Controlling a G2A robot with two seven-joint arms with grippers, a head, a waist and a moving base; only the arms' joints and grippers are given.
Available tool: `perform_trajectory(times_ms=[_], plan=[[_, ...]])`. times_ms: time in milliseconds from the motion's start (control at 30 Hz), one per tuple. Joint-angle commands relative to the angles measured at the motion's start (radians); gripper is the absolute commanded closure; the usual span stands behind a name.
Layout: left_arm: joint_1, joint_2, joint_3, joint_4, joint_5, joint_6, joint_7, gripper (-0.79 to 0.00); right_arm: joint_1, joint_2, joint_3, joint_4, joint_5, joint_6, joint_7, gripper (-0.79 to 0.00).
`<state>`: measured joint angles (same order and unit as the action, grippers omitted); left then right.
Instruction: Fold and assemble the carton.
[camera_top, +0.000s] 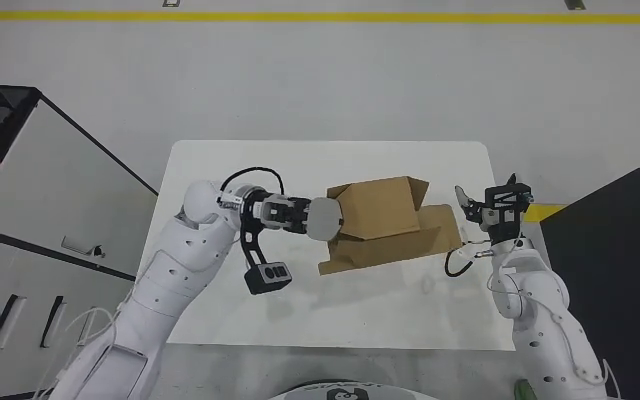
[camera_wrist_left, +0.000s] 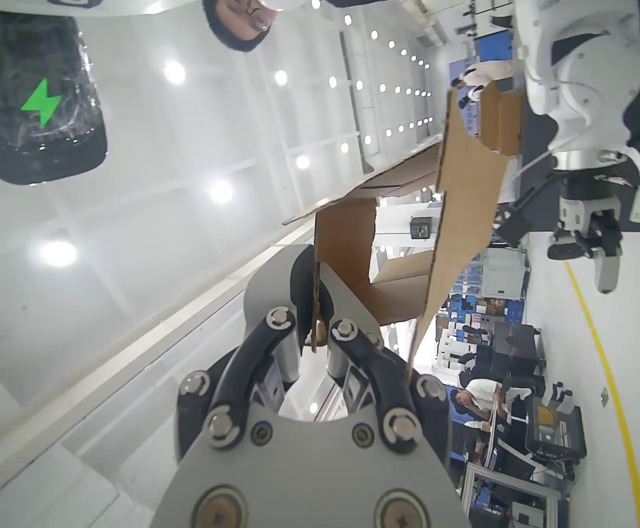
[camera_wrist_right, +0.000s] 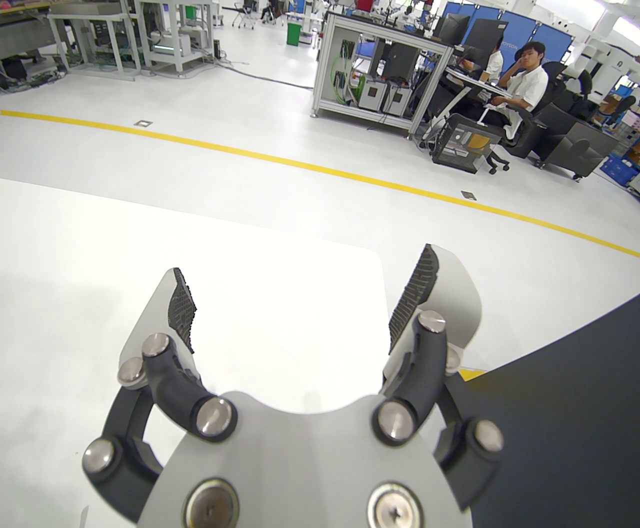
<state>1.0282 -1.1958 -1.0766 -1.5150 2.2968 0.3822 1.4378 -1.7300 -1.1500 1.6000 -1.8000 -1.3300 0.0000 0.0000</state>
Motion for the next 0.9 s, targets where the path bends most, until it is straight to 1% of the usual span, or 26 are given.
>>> perform_trajectory(times_ms=[0,100,233,467,600,767,800,867], plan=[[-0.01,0.002,-0.004,0.005,0.016,-0.005,0.006,0.0,0.0,0.0,0.0,0.0,0.0,0.0,0.0,-0.785],[-0.026,0.003,-0.003,0.011,0.033,-0.008,0.008,0.0,0.0,0.0,0.0,0.0,0.0,0.0,0.0,-0.785],[-0.04,0.003,0.002,0.017,0.067,0.024,-0.023,0.0,0.0,0.0,0.0,0.0,0.0,0.0,0.0,-0.785],[-0.04,0.003,0.002,0.017,0.067,0.024,-0.023,0.0,0.0,0.0,0.0,0.0,0.0,0.0,0.0,-0.785],[-0.013,0.007,-0.014,0.001,0.059,-0.005,-0.096,0.0,0.0,0.0,0.0,0.0,0.0,0.0,0.0,-0.785],[0.034,0.018,-0.05,-0.021,0.033,-0.071,-0.169,0.0,0.002,0.0,0.0,0.0,0.003,-0.003,-0.002,-0.785],[0.042,0.019,-0.055,-0.024,0.028,-0.076,-0.177,0.0,0.003,-0.001,0.0,0.0,0.01,-0.011,-0.003,-0.785],[0.067,0.024,-0.074,-0.039,0.008,-0.097,-0.201,0.0,0.012,0.001,0.008,-0.004,0.047,-0.073,-0.002,-0.785]])
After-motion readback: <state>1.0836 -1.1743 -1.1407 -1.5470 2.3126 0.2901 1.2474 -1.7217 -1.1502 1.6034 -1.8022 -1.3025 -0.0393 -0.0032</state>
